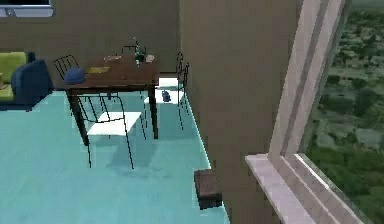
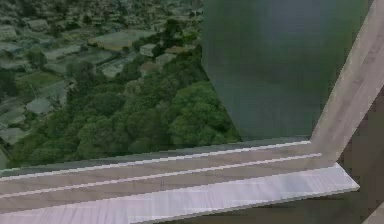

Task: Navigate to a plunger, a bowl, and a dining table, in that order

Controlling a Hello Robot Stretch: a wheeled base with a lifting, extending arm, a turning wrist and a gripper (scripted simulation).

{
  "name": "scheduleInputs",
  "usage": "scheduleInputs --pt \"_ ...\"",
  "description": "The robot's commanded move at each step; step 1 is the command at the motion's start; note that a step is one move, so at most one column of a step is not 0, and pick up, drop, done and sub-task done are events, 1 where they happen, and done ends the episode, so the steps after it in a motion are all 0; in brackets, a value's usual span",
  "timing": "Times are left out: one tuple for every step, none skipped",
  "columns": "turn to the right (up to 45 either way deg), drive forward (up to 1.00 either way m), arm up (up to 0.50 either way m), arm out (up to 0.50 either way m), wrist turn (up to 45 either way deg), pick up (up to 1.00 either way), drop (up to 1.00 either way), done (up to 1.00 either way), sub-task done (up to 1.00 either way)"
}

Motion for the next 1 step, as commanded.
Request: scheduleInputs --pt "-9.0 0.00 0.00 0.00 0.0 0.00 0.00 0.00 0.00"
